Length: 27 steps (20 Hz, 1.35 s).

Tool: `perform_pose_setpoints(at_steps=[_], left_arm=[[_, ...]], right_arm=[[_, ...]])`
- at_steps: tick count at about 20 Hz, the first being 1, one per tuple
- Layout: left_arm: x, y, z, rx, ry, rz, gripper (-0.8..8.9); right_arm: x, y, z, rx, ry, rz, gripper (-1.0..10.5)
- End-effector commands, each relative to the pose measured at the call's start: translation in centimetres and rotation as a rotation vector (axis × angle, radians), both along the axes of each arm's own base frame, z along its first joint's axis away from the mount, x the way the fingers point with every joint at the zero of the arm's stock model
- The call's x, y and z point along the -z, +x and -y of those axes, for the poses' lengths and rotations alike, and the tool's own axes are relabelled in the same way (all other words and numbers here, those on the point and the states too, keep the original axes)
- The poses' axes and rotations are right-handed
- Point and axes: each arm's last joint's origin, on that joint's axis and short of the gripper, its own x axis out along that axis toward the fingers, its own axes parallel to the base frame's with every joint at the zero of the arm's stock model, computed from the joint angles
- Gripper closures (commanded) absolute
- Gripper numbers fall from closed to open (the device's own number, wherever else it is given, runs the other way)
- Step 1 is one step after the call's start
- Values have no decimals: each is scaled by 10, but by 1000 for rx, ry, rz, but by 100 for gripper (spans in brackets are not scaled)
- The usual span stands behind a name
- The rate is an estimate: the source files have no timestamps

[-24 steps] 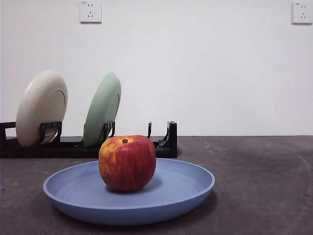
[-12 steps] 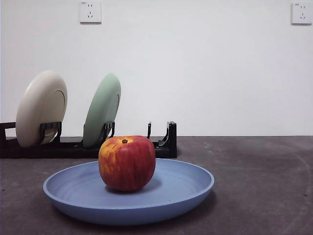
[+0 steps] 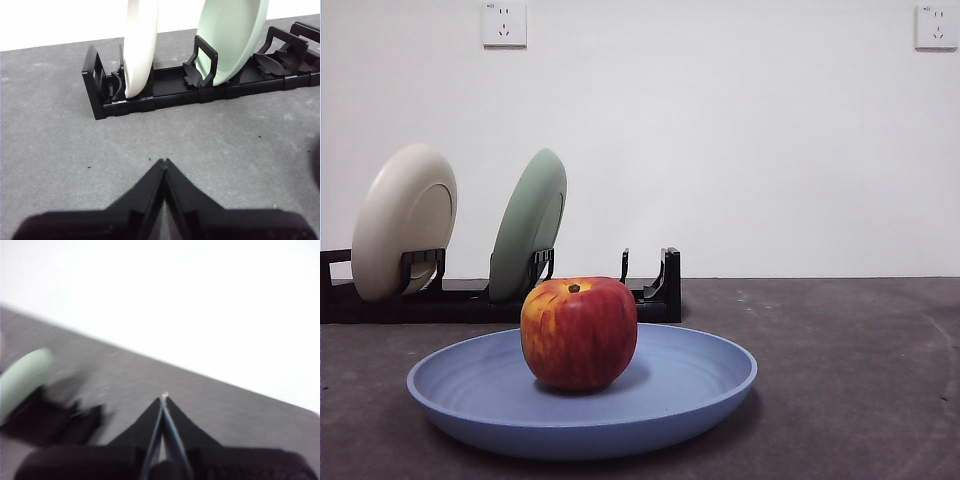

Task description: Take the blue plate from the plate rack,put the plate on the table,take the apple from the table,put the apple in the plate

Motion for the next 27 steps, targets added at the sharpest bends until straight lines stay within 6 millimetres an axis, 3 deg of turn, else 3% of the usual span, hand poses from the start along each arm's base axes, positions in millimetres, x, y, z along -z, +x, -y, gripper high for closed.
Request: perform_pose_setpoints(at_steps=[1, 3, 5, 8, 13, 17, 22, 27], left_arm=[[3, 0, 0, -8, -10, -4, 817], [3, 0, 0, -8, -10, -4, 817], [3, 0, 0, -8, -10, -4, 817], [3, 0, 0, -8, -10, -4, 817], [3, 0, 0, -8, -10, -4, 817], [3, 0, 0, -8, -10, -4, 817], [3, 0, 0, -8, -10, -4, 817], [3, 0, 0, -8, -10, -4, 817]], right_arm=[[1, -19, 28, 83, 22, 42, 945], [12, -35, 46, 147, 41, 118, 945], [38, -47, 59, 219, 24, 200, 945], [94, -58, 70, 290, -28, 280, 945], [204, -68, 73, 298, -28, 309, 945], [266, -83, 72, 315, 47, 357, 945], [314, -90, 73, 372, 182, 339, 945], [325, -93, 72, 387, 168, 240, 945]])
